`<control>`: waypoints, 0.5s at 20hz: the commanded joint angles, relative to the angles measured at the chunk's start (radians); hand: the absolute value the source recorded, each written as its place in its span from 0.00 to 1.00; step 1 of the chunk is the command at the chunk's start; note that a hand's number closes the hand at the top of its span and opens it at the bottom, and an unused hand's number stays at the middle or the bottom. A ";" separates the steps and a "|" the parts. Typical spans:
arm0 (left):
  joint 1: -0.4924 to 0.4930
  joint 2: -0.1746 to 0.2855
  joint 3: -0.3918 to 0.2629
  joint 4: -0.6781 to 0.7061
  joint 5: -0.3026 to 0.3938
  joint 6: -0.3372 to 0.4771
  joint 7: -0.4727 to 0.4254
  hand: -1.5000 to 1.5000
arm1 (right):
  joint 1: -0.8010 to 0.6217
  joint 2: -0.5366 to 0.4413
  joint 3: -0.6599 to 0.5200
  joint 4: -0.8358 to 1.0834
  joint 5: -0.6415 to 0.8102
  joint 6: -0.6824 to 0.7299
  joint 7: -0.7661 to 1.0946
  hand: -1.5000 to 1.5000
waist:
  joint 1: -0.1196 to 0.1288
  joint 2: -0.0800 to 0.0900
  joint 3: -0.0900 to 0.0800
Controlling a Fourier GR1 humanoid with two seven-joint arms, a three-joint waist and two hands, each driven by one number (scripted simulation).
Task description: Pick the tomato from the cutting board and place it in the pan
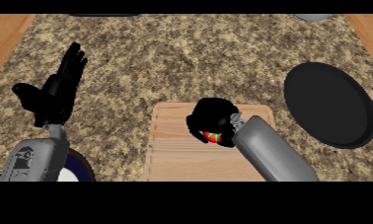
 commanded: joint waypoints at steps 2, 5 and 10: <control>0.002 0.031 0.035 -0.004 0.013 -0.041 0.011 0.50 | -0.025 0.014 -0.037 0.083 0.042 -0.057 -0.076 1.00 | 0.001 0.003 -0.001; 0.018 0.002 0.020 -0.021 -0.019 0.023 0.013 0.50 | 0.227 0.041 -0.062 -0.155 0.018 -0.022 0.194 1.00 | -0.040 -0.012 -0.001; 0.040 0.040 0.077 -0.016 0.018 0.009 0.031 0.50 | 0.465 0.092 -0.178 -0.260 0.038 -0.143 0.471 1.00 | -0.123 -0.032 -0.002</control>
